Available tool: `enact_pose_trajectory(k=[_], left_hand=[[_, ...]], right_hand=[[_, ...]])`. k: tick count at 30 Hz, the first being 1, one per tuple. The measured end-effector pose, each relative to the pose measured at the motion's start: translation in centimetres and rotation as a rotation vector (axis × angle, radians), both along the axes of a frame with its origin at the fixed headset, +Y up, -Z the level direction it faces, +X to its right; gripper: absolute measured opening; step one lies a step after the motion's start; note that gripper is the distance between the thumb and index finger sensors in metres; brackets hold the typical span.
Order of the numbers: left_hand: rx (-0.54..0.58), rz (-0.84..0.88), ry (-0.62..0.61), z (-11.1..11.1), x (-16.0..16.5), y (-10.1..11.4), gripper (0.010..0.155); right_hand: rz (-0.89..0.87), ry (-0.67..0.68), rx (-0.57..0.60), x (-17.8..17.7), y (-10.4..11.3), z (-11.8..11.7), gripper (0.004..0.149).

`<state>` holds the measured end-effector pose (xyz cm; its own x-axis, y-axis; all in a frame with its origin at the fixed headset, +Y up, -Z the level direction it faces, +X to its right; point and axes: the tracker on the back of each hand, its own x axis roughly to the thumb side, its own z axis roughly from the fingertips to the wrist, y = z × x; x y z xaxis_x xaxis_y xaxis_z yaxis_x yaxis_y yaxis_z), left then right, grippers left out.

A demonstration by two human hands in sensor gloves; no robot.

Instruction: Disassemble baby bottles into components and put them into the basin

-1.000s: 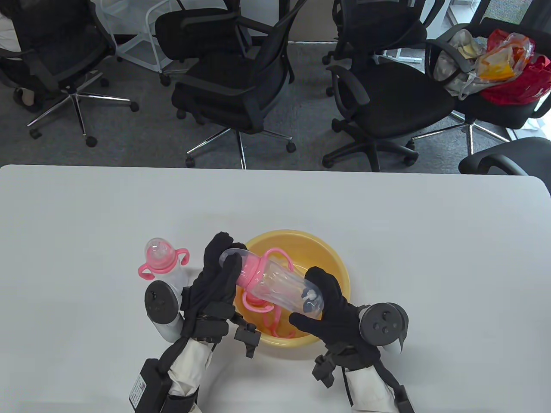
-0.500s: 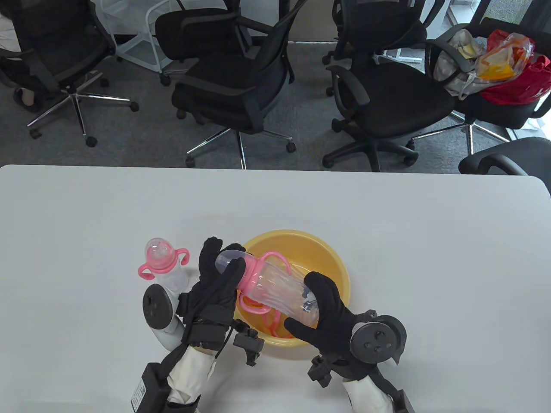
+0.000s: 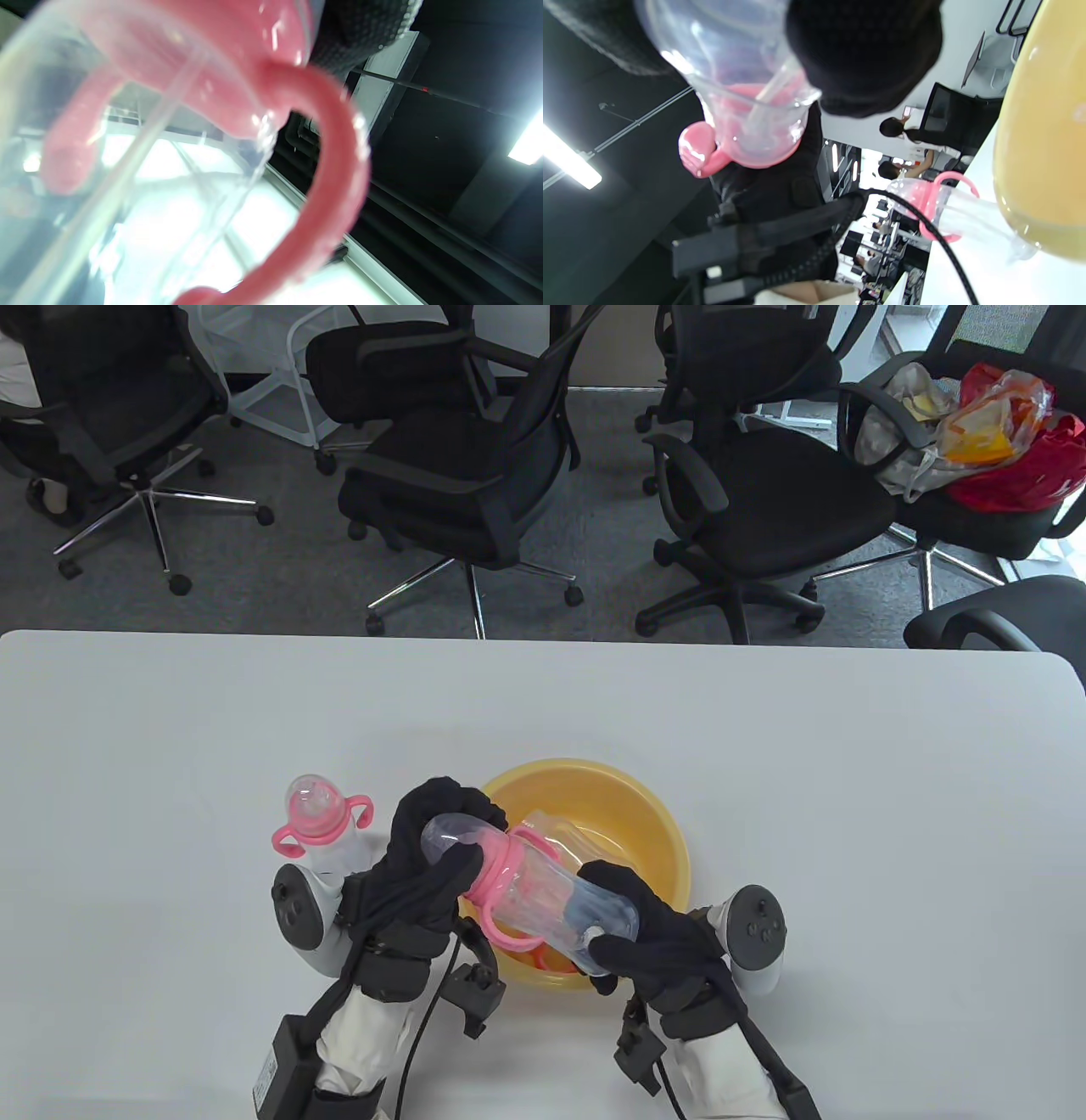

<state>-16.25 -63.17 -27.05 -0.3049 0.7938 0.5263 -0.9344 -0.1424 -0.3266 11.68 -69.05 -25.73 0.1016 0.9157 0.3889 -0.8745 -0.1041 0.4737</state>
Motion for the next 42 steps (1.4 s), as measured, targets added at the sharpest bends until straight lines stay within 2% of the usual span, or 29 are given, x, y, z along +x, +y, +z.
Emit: enact_pose_trajectory(k=[1,3,5,7,10,13,16,20,24,28,34,38,42], left_hand=[[0.02,0.017,-0.028,-0.1,-0.2,0.1,0.074],[0.009,0.065,-0.201,-0.1,0.0,0.5,0.073],[0.018,0.103,-0.144,0.1,0.0,0.3,0.073],[-0.008,0.137,-0.039,0.0,-0.4,0.1,0.072],[-0.018,0.132,-0.038,-0.4,-1.3,-0.2,0.071],[-0.068,0.131,0.06,-1.0,-2.2,-1.0,0.07],[-0.118,-0.037,0.137,-1.6,-2.2,-1.8,0.069],[-0.146,-0.304,0.158,-2.5,-0.6,-3.1,0.069],[-0.175,-0.609,0.082,-3.2,1.8,-4.5,0.069],[-0.19,-0.822,0.033,-3.5,3.5,-5.6,0.07],[-0.208,-1.062,-0.048,-3.5,5.1,-6.4,0.068],[-0.209,-1.293,-0.115,-3.5,6.1,-6.8,0.066],[-0.223,-1.394,-0.145,-3.5,6.8,-7.4,0.065]], right_hand=[[-0.048,0.051,-0.064,0.3,-0.5,-0.3,0.091],[-0.183,0.241,-0.187,0.3,-1.0,-0.6,0.09],[-0.158,0.244,-0.185,0.5,-0.7,-0.7,0.09],[-0.076,0.105,-0.096,1.2,-0.6,-0.7,0.09],[-0.07,0.12,-0.113,2.2,-0.7,-0.9,0.09],[-0.142,0.105,-0.143,3.3,-1.2,-1.3,0.09],[-0.189,0.052,-0.166,4.7,-1.8,-1.5,0.089],[-0.213,-0.015,-0.18,5.6,-2.3,-1.7,0.089],[-0.25,-0.045,-0.209,6.3,-2.8,-1.8,0.089],[-0.261,-0.054,-0.216,6.5,-3.0,-1.8,0.089],[-0.26,-0.055,-0.215,6.6,-3.0,-1.8,0.089],[-0.259,-0.055,-0.216,6.6,-3.0,-1.8,0.089],[-0.252,-0.053,-0.217,6.6,-3.1,-1.9,0.089]])
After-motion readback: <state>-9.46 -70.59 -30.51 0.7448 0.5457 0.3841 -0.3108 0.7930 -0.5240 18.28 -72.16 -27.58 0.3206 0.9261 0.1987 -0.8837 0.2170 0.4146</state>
